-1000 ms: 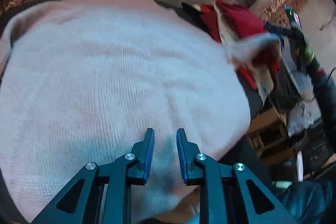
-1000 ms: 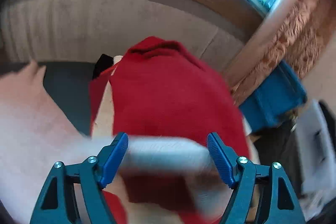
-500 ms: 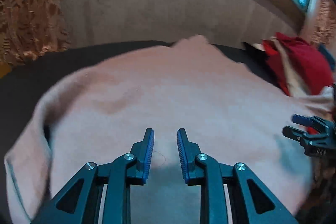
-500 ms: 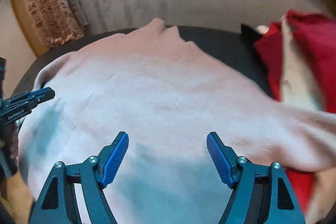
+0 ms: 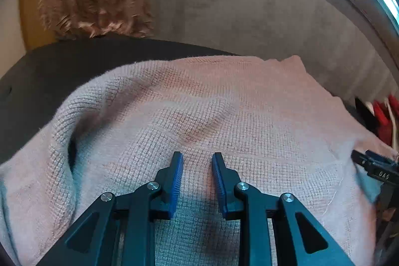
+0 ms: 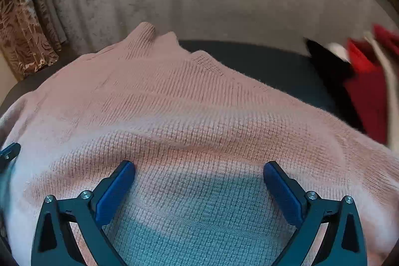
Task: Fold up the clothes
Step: 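Release the sleeve and smooth the sweater with both open grippers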
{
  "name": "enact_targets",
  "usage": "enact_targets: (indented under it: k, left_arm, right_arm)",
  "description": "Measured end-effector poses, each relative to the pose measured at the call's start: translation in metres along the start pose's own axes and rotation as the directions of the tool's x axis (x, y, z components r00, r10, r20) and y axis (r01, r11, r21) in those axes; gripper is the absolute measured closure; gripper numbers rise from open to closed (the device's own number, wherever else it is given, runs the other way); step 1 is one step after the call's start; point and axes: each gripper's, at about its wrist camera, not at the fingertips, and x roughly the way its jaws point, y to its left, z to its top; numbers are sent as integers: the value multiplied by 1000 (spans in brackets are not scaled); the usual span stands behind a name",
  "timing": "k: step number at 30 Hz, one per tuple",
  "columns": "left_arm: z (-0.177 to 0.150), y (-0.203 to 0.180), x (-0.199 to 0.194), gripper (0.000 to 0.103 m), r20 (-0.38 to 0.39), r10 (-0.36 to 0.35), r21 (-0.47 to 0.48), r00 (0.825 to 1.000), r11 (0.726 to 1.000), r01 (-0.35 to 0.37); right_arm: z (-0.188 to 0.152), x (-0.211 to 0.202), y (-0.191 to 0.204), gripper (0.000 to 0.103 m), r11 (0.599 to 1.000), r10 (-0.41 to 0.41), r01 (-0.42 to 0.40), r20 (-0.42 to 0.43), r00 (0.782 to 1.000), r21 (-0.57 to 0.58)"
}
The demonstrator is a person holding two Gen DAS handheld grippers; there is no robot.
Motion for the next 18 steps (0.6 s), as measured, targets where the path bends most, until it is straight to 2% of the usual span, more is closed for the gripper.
enact_targets:
  k: [2,8,11,12,14,16,18]
  left_arm:
    - [6,5,8,78,-2,-10,-36,1000,999,10]
    - [18,9,17,78,-18,-14,-24,1000,1000,14]
    - [18,7,16,78,-40,-23,-5,999,1000,23]
    - [18,8,13,78,-60,-38,-2,997,999,38]
    - [16,22,-4,78,-86,-105,-55,991,993,101]
    - [7,45,-31,78,-57,-181,-120,982,977,173]
    - [-13,74,-63,78,-27,-205,-177,978,964,197]
  right_arm:
    - [13,11,3,0,999,25,-25,6,1000,-26]
    - [29,25,0,0,996,78,-77,11,997,-53]
    - [30,22,2,0,995,70,-70,-8,998,-68]
    - [28,19,3,0,995,69,-70,-21,997,-74]
    - [20,3,3,0,993,83,-86,-43,996,-77]
    - [3,-28,2,0,989,131,-132,-23,991,-67]
    - [-17,-61,2,0,980,191,-191,3,982,-55]
